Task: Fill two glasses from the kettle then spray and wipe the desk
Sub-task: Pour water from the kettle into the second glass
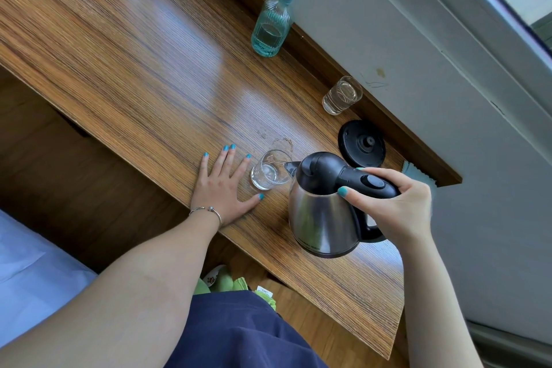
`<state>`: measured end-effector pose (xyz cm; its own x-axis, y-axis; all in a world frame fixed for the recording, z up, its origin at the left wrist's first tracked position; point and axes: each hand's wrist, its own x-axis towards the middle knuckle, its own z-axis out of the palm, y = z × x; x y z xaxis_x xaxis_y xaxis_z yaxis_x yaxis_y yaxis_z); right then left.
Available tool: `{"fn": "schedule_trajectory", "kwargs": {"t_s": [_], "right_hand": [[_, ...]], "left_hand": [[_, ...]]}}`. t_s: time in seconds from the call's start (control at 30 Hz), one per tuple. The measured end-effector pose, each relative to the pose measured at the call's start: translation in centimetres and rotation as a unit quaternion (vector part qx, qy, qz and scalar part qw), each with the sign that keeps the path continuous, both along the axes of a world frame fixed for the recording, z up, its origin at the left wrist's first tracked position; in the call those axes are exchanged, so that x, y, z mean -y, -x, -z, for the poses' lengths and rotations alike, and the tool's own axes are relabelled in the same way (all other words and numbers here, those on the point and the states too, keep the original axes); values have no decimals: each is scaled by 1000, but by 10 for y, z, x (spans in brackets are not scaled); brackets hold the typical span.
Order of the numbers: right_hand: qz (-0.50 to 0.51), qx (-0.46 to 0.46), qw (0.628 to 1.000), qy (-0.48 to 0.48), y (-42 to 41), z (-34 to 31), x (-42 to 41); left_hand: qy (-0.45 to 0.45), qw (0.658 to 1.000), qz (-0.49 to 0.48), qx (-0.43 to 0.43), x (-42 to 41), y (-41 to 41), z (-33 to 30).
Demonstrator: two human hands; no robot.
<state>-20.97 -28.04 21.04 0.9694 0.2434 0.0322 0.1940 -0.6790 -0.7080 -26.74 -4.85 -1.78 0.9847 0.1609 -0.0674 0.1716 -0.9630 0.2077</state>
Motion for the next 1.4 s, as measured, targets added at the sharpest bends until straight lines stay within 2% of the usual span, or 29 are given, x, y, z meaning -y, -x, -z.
{"fn": "schedule_trajectory", "kwargs": {"t_s": [1.4], "right_hand": [[-2,-3,1000,-8,-2,1,6]], "left_hand": [[15,1000,-5,19,-1,0,2]]}}
